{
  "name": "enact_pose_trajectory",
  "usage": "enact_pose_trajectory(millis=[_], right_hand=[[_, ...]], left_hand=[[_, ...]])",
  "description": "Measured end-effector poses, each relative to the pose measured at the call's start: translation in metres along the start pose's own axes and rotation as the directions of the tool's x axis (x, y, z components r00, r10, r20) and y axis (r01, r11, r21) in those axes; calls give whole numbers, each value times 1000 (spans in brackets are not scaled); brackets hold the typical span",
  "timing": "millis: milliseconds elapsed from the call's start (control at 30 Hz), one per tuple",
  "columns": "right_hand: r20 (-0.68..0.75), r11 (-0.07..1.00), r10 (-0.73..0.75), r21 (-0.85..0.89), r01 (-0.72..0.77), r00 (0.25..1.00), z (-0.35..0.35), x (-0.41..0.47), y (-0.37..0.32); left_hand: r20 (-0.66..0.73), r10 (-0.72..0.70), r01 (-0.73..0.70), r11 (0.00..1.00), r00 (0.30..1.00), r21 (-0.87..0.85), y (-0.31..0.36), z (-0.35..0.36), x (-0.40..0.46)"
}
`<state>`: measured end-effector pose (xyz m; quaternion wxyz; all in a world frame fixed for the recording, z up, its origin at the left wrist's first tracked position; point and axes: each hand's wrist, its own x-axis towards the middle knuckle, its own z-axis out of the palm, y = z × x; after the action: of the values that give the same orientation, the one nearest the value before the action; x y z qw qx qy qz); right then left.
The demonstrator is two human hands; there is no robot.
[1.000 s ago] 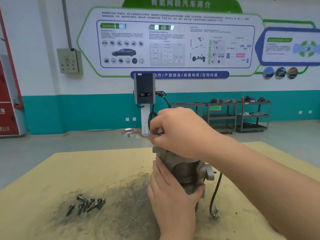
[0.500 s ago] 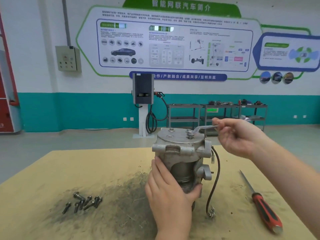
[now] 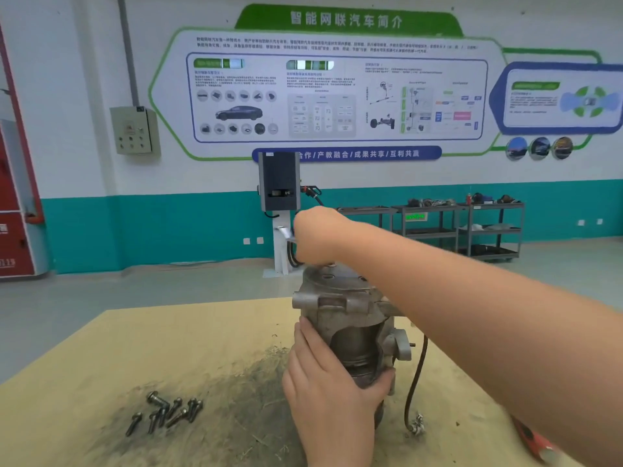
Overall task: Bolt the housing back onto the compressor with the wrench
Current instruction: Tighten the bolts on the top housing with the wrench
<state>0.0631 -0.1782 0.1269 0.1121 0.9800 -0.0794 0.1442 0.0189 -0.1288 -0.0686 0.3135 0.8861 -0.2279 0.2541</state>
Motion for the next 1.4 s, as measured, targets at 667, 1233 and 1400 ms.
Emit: enact_pose_trajectory(millis=[667,1233,1400], right_hand=[[-600,692,110,618,372,793,40,-145,36],[521,-835,52,490,-249,852,39,-25,99],[381,-820,219,571,-42,898,52,-109,110]], left_hand=[[-43,-15,14,1000,999,-7,-1,2,-3],[-35,2,-2,1000,999,8,-5,4,-1],[-51,-2,3,1000,999,17,-4,3,-2]])
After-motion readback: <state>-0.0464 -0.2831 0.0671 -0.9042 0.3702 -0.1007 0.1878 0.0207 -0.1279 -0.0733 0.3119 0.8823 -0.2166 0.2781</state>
